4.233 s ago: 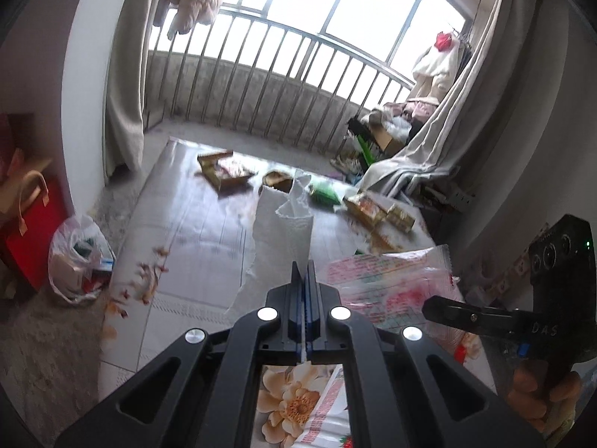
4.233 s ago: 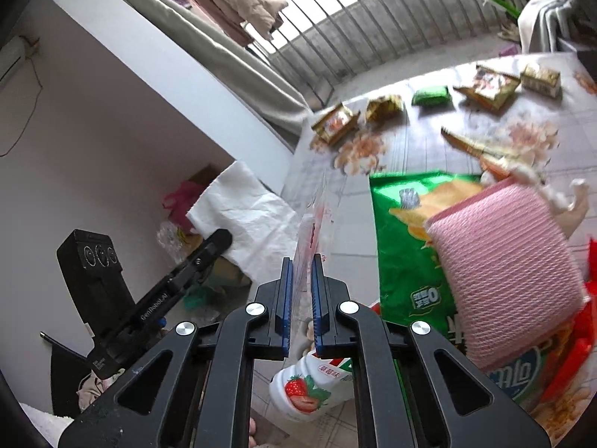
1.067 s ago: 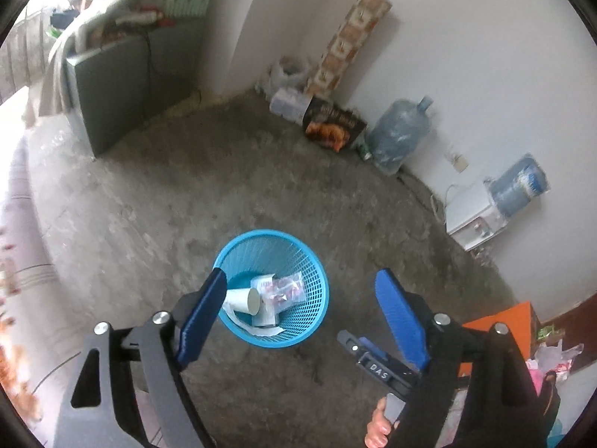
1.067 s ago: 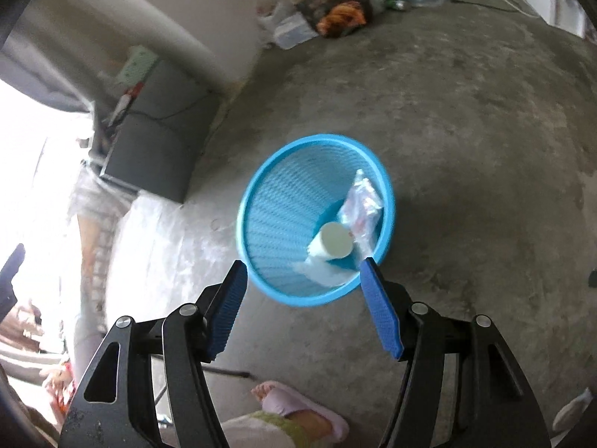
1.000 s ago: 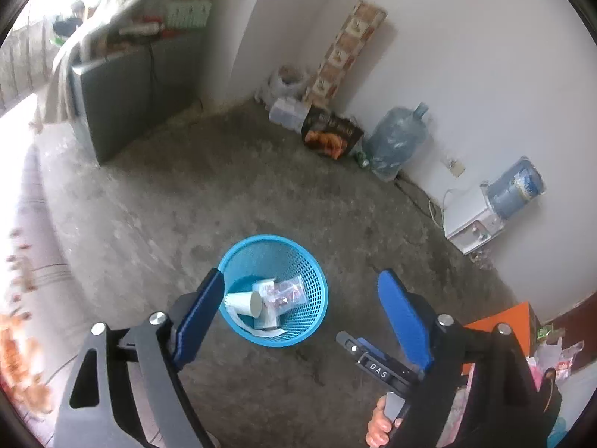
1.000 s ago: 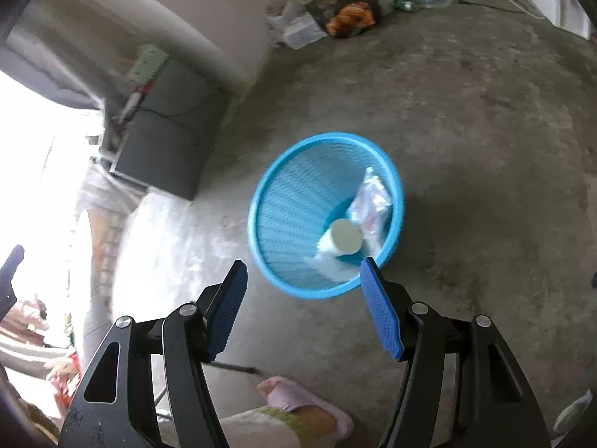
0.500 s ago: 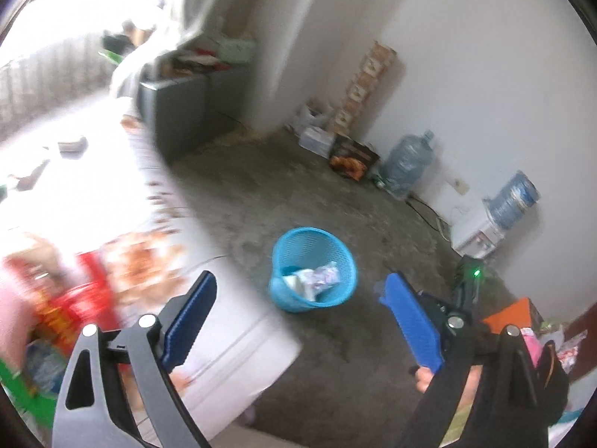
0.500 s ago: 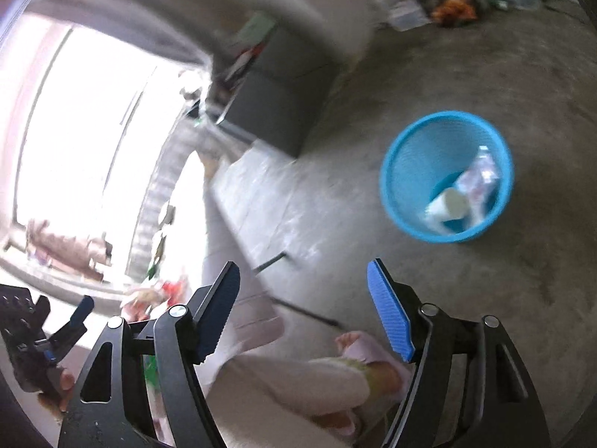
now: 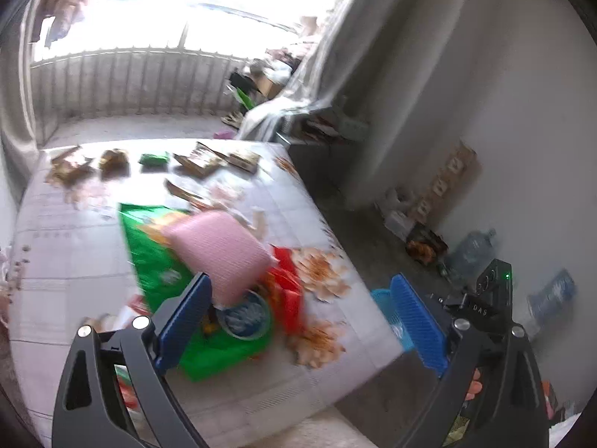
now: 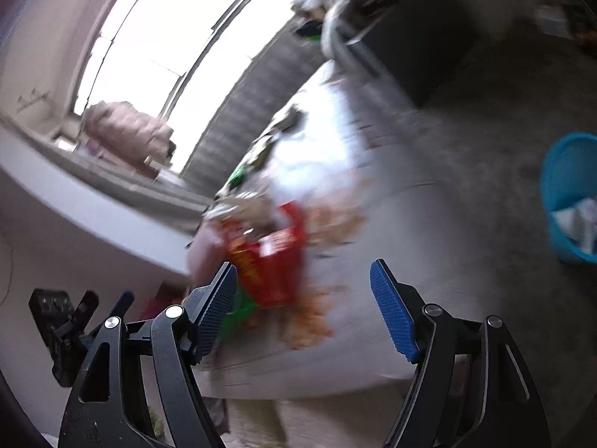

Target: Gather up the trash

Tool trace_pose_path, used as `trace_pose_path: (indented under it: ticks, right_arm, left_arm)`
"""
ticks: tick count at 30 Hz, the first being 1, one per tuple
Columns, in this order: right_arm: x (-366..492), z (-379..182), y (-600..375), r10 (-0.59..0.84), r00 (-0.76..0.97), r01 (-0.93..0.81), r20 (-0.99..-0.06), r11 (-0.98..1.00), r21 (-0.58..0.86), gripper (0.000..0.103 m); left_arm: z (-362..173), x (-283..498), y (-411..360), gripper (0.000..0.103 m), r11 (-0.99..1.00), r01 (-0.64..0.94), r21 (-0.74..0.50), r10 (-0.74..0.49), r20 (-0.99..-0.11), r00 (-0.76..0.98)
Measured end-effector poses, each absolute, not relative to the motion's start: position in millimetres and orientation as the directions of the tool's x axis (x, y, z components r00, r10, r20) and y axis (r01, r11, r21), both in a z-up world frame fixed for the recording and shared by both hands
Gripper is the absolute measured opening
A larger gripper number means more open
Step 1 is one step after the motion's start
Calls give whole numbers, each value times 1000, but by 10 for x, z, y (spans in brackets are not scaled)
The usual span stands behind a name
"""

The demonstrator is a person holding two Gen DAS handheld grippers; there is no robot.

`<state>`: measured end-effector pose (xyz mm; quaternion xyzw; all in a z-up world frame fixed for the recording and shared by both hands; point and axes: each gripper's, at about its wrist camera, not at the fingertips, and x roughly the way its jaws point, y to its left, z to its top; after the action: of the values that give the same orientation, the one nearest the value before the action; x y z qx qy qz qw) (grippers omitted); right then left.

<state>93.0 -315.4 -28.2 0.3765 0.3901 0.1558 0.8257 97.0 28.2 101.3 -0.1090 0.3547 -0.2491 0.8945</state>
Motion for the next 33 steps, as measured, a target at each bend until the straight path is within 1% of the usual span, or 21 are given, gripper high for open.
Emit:
trace_pose_path:
  ticks: [4,9,13,16,17,21,24,27,31,33]
  right_arm:
    - [1187,-213,-2855,603,616,-32,-506,661,749,70]
    - [1478,-171,-2668,661,583,-73,-472,622,779,70]
    - [1748,-123,-2588,681,569,-86,-461,607,790,70]
    - [1875,-128,-2589,690,559,-80,-460,596,799,70]
    - [1931,-142,-2575,693,558,-79,-457,593,801,70]
    - [2167,-225,-2461,694,538,-62,-478,598,799,70]
    - [2284,-273,-2369,698,518,-57,-495,606,793,68]
    - [2354,-277,-2302,702,503,-75,-504,616,784,68]
    - [2409,-280,-2211,707,485,-106,-515,632,768,67]
    - [2461,-295,-2157,705,477,-114,-525,642,758,65]
  left_arm:
    - [1138,1225,489,94,841,341,-420,-537,-574,618]
    - [1216,1797,657,94,831,276,-483,-544,-607,579]
    - [1091,2342,716,94,825,198,-530,-544,-650,530]
    - [869,2771,684,94,782,154,-604,-598,-658,458]
    - [753,2947,688,94,772,107,-626,-601,-667,441]
    - [505,3327,671,86,784,17,-621,-576,-717,394]
    - [360,3507,649,77,815,-16,-580,-535,-761,367]
    - [214,3630,665,71,819,-54,-571,-525,-784,330]
    - [86,3719,675,62,838,-61,-542,-499,-808,314]
    - [-10,3768,674,53,845,-74,-529,-490,-823,288]
